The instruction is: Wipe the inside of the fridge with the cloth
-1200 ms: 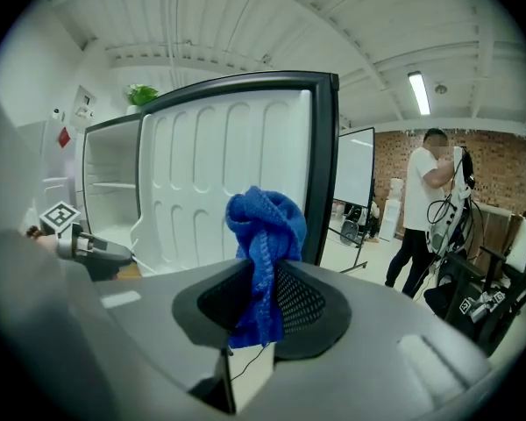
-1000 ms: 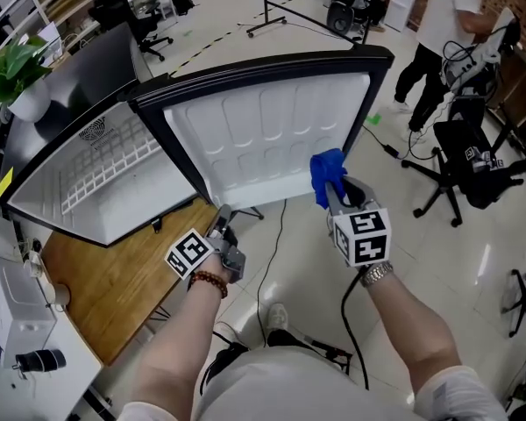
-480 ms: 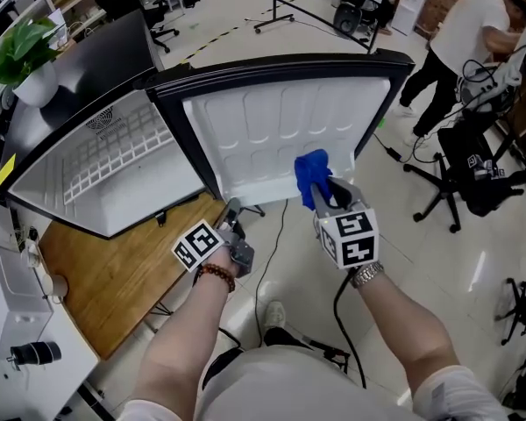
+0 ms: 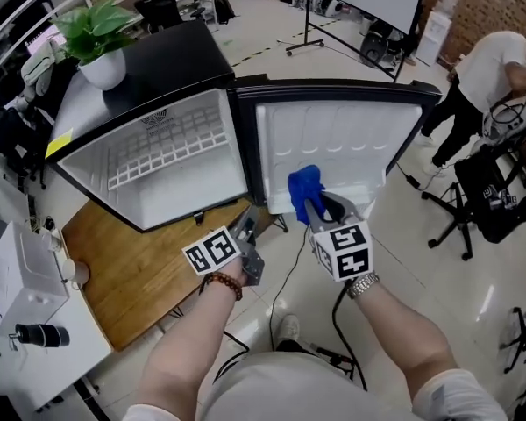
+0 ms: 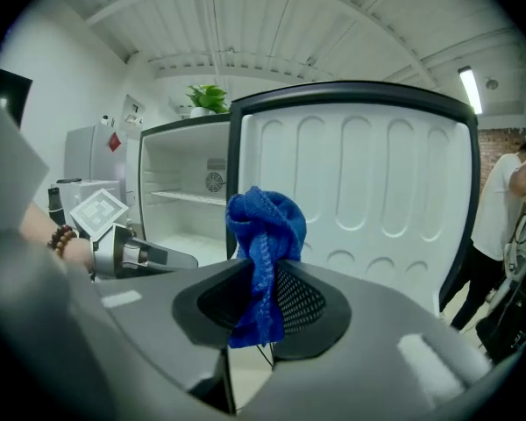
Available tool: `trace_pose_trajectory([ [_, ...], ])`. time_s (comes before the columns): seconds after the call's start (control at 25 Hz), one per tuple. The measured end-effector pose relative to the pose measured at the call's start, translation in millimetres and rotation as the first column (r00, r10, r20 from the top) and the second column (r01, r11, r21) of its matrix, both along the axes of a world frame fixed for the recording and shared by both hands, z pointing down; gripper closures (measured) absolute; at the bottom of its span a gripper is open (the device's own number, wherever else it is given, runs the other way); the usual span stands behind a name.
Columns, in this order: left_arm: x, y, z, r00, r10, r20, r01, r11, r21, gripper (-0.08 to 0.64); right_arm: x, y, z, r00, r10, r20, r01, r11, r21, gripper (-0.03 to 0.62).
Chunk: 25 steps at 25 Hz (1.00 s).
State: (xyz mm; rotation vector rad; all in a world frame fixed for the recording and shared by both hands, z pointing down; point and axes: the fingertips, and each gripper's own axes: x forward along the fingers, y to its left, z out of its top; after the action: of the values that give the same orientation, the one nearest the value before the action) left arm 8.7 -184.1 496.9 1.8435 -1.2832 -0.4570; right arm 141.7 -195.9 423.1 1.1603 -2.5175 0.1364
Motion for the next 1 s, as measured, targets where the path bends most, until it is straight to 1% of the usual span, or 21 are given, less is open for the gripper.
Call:
trace_pose_trajectory([
  [0.12, -23, 21, -27, 0.999, -0.007, 0.051, 0.004, 0.998, 0.058, 0.555, -33, 19, -11, 0.999, -0.037, 0.013, 0.037, 0.999, 0.016, 0.518],
  [0.2, -39, 34, -43, 0.995, -0.014, 0.098, 0.005, 0.995, 0.095, 0.555, -53, 30, -19, 0.998, -0.057, 0.024, 0.057, 0.998, 0.030, 0.518],
  [0.28, -51, 49, -60, 0.987, -0.014, 0.157, -0.007, 0.991, 0.131, 0.555, -71, 42, -26, 0.997, -0.072, 0.030, 0.071, 0.997, 0.042, 0.518],
  [0.36, -63, 65, -76, 0.973, -0.018, 0.228, -0.020, 0.986, 0.163, 0.555, -88, 56, -31, 0.996, -0.084, 0.035, 0.082, 0.995, 0.048, 0.518],
  [0.48, -81, 87, -97, 0.936, -0.026, 0.350, -0.045, 0.980, 0.195, 0.555, -112, 75, -40, 0.994, -0.101, 0.045, 0.098, 0.993, 0.061, 0.518],
  [0.6, -95, 107, -115, 0.882, -0.042, 0.469, -0.073, 0.972, 0.224, 0.555, -130, 93, -49, 0.992, -0.114, 0.059, 0.109, 0.991, 0.074, 0.518],
  [0.72, -105, 128, -133, 0.825, -0.062, 0.561, -0.107, 0.959, 0.263, 0.555, -145, 109, -56, 0.990, -0.119, 0.074, 0.112, 0.990, 0.086, 0.518],
  [0.84, -113, 146, -147, 0.782, -0.084, 0.617, -0.132, 0.946, 0.296, 0.555, -155, 123, -61, 0.989, -0.120, 0.086, 0.111, 0.989, 0.095, 0.518],
  [1.0, -121, 165, -158, 0.749, -0.100, 0.655, -0.159, 0.932, 0.324, 0.555, -164, 140, -63, 0.989, -0.107, 0.097, 0.098, 0.990, 0.100, 0.518],
])
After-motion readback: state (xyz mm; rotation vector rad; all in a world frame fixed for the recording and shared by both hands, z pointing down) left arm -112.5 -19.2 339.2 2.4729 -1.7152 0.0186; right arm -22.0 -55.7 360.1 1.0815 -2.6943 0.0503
